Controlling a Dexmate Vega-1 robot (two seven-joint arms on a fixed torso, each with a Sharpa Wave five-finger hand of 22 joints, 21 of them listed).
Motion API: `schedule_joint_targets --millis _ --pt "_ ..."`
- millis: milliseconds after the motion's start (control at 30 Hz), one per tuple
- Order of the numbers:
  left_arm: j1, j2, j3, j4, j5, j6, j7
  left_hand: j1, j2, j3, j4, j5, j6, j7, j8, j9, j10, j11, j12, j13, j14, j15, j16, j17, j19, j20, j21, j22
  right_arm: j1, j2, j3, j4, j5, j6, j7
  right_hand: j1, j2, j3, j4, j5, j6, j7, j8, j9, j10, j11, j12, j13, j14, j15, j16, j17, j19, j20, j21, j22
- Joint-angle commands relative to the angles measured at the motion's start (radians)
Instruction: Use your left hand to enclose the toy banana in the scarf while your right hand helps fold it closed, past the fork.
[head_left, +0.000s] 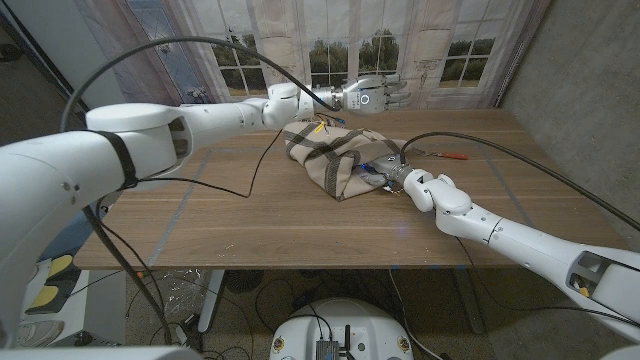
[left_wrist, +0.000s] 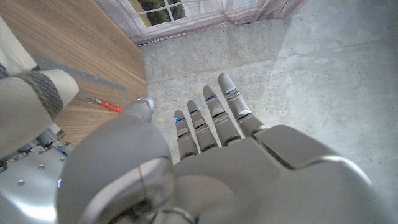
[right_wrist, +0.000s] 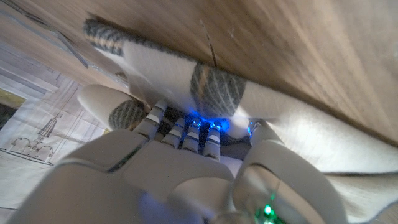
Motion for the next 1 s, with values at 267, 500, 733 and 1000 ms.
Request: schedule_joint_targets --millis 267,500,733,1000 --pt "0.316 0.205 -0.314 -0.364 0.002 0.166 -0.175 -0.017 -0.007 0.007 0.000 -0.001 0.011 -0.009 0.011 0.001 0.007 -0.011 0.007 -0.002 -0.013 -0.111 0.002 -0.006 0.004 0.007 -0.010 0.002 -0.127 -0.058 0.145 -0.239 -0.049 -0.235 -0.087 0.001 0.012 -0.004 -0.008 0.000 0.026 0.000 0.005 0.002 0.036 0.011 0.013 0.003 0.040 -0.008 0.016 0.002 0.049 0.005 0.009 0.002" --pt "0.408 0.224 -0.396 -0.426 0.022 0.182 -0.228 -0.021 -0.009 0.008 -0.002 -0.001 0.017 -0.013 0.013 0.001 0.005 -0.011 0.007 -0.004 -0.014 -0.111 0.004 -0.009 0.005 0.010 -0.014 0.002 -0.165 -0.080 0.170 -0.305 -0.077 -0.303 -0.097 0.003 0.012 -0.007 -0.010 0.000 0.037 0.003 0.007 0.002 0.051 0.016 0.016 0.003 0.060 -0.008 0.021 0.002 0.071 0.007 0.013 0.002" --pt "0.496 0.234 -0.474 -0.483 0.018 0.210 -0.246 -0.025 -0.012 0.009 -0.003 -0.001 0.023 -0.017 0.015 0.000 0.003 -0.012 0.007 -0.006 -0.015 -0.112 0.005 -0.012 0.006 0.012 -0.018 0.002 -0.198 -0.082 0.195 -0.355 -0.106 -0.388 -0.102 0.004 0.012 -0.009 -0.011 0.001 0.044 0.006 0.009 0.002 0.060 0.015 0.017 0.003 0.067 -0.009 0.022 0.003 0.077 0.009 0.012 0.002" --pt "0.582 0.233 -0.550 -0.526 -0.021 0.231 -0.263 -0.030 -0.014 0.012 -0.006 -0.002 0.032 -0.014 0.018 0.000 0.004 -0.011 0.009 -0.010 -0.015 -0.109 0.007 -0.016 0.006 0.017 -0.023 0.003 -0.210 -0.075 0.208 -0.370 -0.111 -0.425 -0.124 0.004 0.014 -0.011 -0.011 0.001 0.051 0.008 0.010 0.002 0.063 0.018 0.017 0.003 0.071 -0.010 0.021 0.003 0.084 0.009 0.012 0.003"
